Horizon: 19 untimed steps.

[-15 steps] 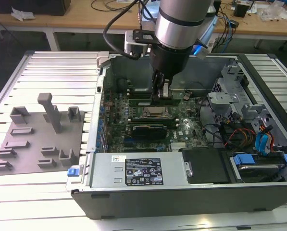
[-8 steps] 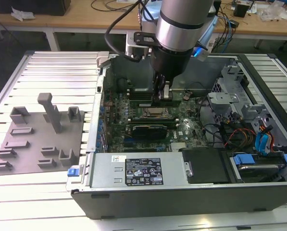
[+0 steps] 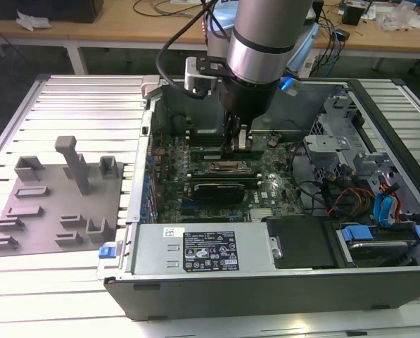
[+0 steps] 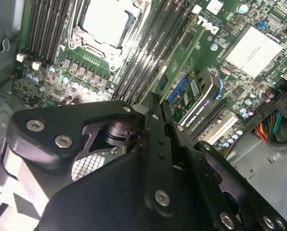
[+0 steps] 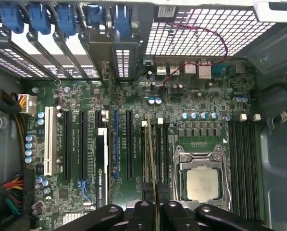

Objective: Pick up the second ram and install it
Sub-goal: 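Insert the second ram into the second slot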

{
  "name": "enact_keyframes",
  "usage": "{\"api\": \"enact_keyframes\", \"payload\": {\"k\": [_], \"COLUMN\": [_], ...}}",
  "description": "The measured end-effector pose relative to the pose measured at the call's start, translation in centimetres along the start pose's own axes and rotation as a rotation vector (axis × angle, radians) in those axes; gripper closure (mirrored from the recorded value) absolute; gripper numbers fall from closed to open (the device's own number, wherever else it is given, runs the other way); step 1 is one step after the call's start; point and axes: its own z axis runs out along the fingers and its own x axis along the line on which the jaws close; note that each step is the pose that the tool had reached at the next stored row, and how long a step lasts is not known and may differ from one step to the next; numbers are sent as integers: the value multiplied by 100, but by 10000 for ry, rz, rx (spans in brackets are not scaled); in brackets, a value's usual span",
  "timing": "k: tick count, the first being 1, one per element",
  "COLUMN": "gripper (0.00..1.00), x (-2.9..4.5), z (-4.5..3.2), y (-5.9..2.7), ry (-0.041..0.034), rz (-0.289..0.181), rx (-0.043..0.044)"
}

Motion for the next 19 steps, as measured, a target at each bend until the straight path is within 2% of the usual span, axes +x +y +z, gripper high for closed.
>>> {"api": "enact_keyframes", "payload": {"k": [9,14,19], "gripper": [89,89,89], "x": [-30,-26,-22], "z": [105,219,293], "y": [-9,-20,-27], "ry": [1,0,1], "rz": [-2,-1,-2], "rx": [-1,-1,-1]}}
